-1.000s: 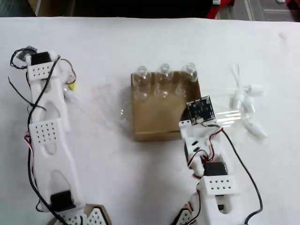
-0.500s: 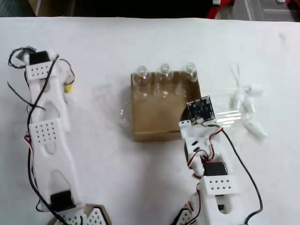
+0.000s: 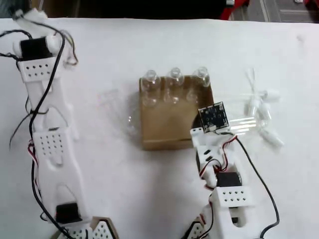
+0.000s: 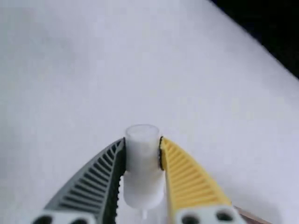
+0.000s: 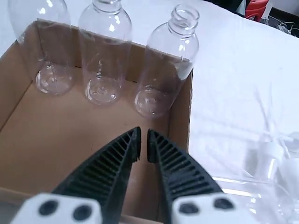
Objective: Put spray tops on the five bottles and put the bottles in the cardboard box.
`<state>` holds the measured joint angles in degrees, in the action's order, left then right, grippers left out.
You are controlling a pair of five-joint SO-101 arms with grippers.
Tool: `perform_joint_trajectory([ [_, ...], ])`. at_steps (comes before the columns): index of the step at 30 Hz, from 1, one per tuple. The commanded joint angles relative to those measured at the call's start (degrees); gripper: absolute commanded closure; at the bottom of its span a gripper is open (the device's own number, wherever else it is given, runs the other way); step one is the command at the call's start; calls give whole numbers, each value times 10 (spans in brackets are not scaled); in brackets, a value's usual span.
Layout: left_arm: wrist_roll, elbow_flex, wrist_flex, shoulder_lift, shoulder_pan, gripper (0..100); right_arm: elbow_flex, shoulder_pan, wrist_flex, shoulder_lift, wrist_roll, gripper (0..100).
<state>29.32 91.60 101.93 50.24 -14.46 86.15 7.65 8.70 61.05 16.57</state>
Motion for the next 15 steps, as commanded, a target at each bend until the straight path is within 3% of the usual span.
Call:
perform_joint_trajectory([
  [1,1,21,5,-122,39,979,-3,1,-15,0,8,981],
  [5,-18,21,5,-195,82,978,-3,1,-15,0,8,981],
  [11,-239,20,6,-293,159,979,-3,1,-15,0,8,981],
  [15,-251,20,7,-359,198,979,-3,1,-15,0,9,981],
])
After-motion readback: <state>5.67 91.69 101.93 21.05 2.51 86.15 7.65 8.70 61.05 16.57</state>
